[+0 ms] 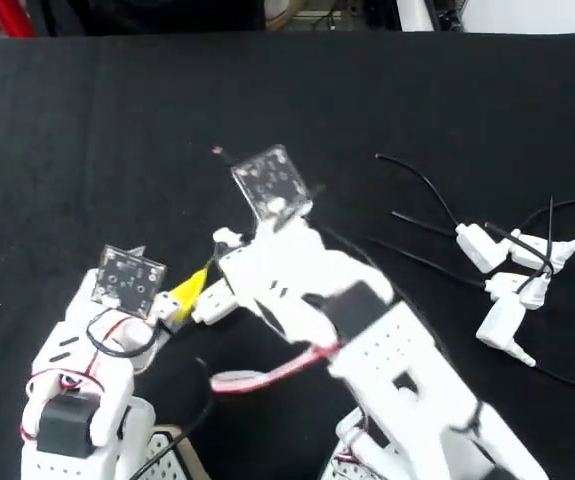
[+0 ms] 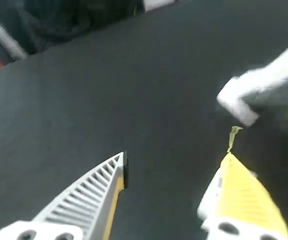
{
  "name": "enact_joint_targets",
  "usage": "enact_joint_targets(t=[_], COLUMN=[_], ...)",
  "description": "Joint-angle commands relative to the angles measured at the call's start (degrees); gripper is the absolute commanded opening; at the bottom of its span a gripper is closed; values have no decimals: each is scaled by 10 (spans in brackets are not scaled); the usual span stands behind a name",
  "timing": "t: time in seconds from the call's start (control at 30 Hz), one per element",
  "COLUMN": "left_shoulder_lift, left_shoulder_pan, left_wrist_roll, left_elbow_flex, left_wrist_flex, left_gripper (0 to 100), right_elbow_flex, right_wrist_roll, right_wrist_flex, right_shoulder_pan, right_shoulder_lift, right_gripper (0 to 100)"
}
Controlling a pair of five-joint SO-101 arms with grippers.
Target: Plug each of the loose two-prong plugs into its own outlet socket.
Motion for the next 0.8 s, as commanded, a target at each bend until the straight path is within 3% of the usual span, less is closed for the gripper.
enact_joint_targets(t=[0.0, 0.23, 0.57, 0.77], left_shoulder_lift=[-1, -1, -1, -1], left_shoulder_pan=[-99, -261, -339, -344], left_wrist_roll=[-56, -54, -57, -56], left_elbow_flex=[2, 25, 144, 149], left_wrist_flex=[18, 32, 6, -2], left_gripper=[299, 299, 299, 299], right_elbow_flex=[-85, -107, -110, -111], right_wrist_roll=[26, 40, 26, 23], right_wrist_flex=[75, 69, 25, 1], right_shoulder_pan=[14, 12, -22, -25], right_shoulder_lift=[72, 175, 270, 310], right_gripper=[13, 13, 13, 13])
